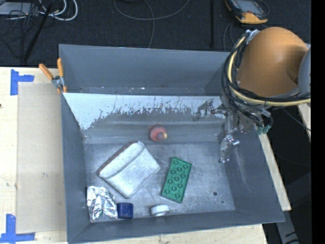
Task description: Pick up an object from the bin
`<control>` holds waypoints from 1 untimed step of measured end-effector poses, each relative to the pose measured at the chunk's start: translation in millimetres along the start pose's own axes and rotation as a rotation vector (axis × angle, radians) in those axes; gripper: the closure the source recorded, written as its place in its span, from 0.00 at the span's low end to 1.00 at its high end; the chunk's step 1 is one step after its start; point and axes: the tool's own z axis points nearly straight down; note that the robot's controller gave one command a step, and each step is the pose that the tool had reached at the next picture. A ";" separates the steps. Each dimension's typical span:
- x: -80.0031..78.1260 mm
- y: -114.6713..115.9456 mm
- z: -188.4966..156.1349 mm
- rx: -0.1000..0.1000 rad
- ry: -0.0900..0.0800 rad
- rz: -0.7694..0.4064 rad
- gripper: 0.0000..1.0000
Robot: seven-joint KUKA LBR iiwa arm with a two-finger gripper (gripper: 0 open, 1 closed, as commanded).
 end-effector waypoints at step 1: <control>18.0 84.1 176.4 0.001 -0.004 -0.193 0.00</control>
Offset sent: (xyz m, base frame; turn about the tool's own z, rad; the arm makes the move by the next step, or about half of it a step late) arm -0.0458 0.0727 -0.1764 -0.1935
